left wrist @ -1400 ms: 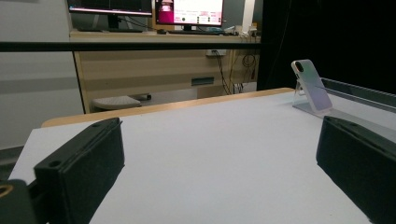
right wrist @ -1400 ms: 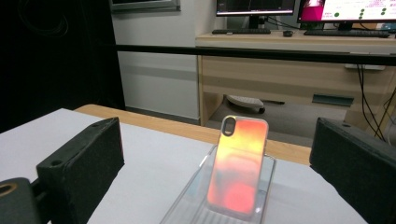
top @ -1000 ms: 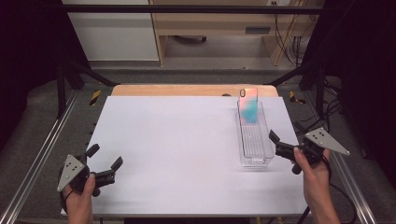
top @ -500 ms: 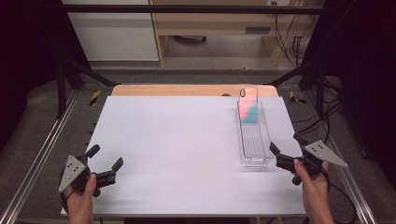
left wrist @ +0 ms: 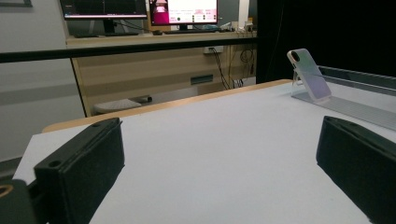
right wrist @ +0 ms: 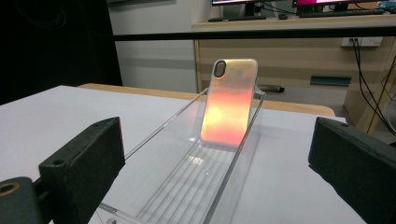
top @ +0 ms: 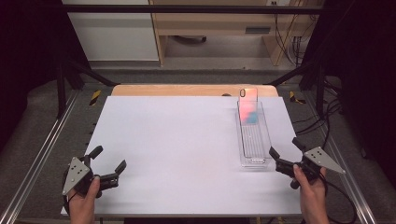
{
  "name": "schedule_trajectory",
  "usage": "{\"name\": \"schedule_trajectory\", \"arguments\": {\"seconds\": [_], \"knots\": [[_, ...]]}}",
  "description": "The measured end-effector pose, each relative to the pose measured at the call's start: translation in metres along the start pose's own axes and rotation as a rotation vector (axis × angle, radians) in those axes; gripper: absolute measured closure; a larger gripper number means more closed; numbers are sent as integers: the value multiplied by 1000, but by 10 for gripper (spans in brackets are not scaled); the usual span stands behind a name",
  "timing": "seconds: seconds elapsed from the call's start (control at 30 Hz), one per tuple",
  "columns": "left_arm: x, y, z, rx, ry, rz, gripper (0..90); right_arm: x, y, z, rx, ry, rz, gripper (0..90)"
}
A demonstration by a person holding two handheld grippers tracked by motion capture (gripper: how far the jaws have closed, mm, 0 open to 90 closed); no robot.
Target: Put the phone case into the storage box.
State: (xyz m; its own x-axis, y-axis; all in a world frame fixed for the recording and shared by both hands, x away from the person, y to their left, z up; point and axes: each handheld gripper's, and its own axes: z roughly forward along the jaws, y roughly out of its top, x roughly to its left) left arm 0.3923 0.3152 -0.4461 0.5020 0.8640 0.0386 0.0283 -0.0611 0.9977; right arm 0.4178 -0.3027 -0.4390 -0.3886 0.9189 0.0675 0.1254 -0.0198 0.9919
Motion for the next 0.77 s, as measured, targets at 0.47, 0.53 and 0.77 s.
{"name": "schedule_trajectory", "arguments": {"seconds": [0.47,0.53,0.77], "knots": [[1,-7,1,3,0,10,6,7,-20,4,3,34,-22,39],[1,-9,1,10,-3,14,6,9,-22,5,5,36,-38,39],[-5,-12,5,21,-23,24,6,10,-32,4,24,28,-60,40]]}}
